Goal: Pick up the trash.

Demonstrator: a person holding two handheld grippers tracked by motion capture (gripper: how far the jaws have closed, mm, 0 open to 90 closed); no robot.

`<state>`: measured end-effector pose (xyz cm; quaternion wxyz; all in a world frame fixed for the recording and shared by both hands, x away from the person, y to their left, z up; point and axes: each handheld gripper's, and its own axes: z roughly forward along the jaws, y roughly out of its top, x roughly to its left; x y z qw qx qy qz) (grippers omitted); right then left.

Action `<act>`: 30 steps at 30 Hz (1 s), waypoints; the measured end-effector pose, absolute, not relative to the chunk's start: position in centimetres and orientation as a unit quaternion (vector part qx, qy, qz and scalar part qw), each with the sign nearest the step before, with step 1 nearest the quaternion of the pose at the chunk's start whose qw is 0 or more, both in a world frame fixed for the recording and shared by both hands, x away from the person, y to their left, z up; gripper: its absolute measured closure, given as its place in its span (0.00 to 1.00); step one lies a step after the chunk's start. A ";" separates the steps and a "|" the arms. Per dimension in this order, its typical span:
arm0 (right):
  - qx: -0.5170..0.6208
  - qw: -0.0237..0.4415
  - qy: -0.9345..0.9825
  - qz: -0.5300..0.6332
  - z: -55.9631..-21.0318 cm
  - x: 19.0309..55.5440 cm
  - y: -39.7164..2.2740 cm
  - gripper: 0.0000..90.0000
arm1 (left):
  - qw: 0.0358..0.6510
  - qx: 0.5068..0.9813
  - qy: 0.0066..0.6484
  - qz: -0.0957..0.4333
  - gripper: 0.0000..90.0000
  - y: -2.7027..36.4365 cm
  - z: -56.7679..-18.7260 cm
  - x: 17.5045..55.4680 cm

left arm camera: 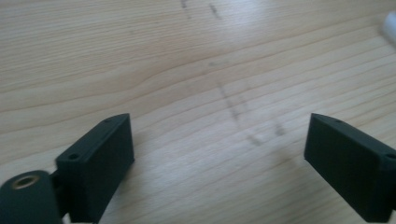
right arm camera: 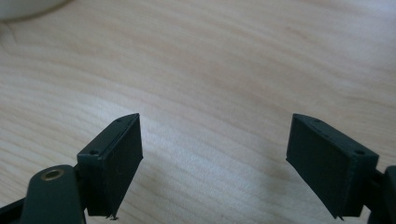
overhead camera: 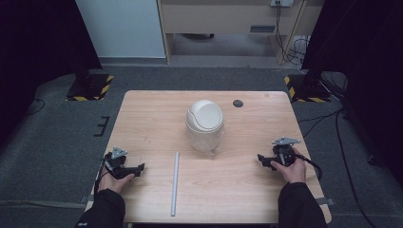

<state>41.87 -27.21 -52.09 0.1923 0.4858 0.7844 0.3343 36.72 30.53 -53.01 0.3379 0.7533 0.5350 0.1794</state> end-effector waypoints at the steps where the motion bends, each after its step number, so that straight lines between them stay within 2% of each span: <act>1: 0.489 0.194 0.779 0.341 -51.8 41.8 -27.3 0.21 | 0.339 0.756 0.532 0.177 0.11 30.3 -53.0 36.7; 13: 0.494 0.221 0.741 0.398 -48.6 41.7 -26.9 0.20 | 0.315 0.797 0.481 0.185 0.00 27.9 -53.4 36.3; 30: 0.468 0.248 0.711 0.462 -42.8 41.2 -25.4 0.16 | 0.321 0.792 0.482 0.195 0.00 27.8 -53.6 36.1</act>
